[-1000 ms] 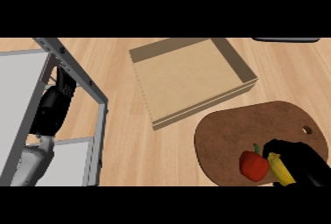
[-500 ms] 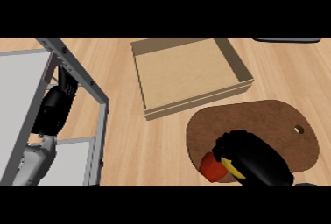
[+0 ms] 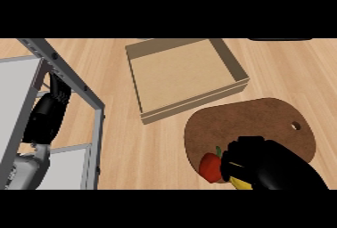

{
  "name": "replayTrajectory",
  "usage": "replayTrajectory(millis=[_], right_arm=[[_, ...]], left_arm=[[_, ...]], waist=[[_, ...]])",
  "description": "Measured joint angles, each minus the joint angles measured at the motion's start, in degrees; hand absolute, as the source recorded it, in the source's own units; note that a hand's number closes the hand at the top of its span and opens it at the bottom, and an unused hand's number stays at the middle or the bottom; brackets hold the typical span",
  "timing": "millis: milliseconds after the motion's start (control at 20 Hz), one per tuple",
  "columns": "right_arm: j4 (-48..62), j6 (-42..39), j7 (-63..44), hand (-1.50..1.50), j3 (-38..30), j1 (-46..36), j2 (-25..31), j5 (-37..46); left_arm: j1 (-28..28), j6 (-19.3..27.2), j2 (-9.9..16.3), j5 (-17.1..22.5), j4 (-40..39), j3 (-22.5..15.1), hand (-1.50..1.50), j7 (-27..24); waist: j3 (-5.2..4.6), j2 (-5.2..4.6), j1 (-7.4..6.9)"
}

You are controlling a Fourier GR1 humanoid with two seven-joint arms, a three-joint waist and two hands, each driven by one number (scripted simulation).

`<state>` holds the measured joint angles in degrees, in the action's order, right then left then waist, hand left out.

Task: Pick the lemon from the cutting board and place it in the cardboard box

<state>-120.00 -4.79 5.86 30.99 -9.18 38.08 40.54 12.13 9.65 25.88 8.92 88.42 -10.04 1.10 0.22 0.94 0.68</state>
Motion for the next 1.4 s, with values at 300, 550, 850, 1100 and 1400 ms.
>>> replayTrajectory(millis=[300,550,850,1100,1400], right_arm=[[-9.4,-3.6,-3.3,1.5,-9.0,0.3,0.7,-11.6],[-12.6,-6.4,-9.9,1.5,-15.3,-1.0,0.4,-19.3],[-10.0,-8.8,-16.5,1.5,-21.1,-8.0,0.2,-24.8],[-4.3,-10.2,-20.0,1.5,-22.6,-15.2,-0.9,-27.4],[4.9,-10.5,-23.7,1.5,-21.0,-25.0,-4.7,-27.7]], left_arm=[[-1.2,0.4,-0.2,-0.5,0.8,0.7,0.0,-0.3],[-0.9,-0.6,-0.4,-0.5,0.7,0.9,0.0,-0.7],[0.3,-1.7,-1.0,-0.8,0.2,0.7,0.0,-0.5],[1.3,-1.4,-1.9,-1.6,0.1,0.3,0.0,0.6],[2.1,-2.4,-2.5,-2.0,-0.8,0.4,0.0,-0.3]], waist=[[0.06,-0.02,0.76],[-0.03,-0.23,0.4],[-0.11,-0.47,-0.64],[-0.17,-0.65,-1.5],[-0.08,-0.79,-2.33]])
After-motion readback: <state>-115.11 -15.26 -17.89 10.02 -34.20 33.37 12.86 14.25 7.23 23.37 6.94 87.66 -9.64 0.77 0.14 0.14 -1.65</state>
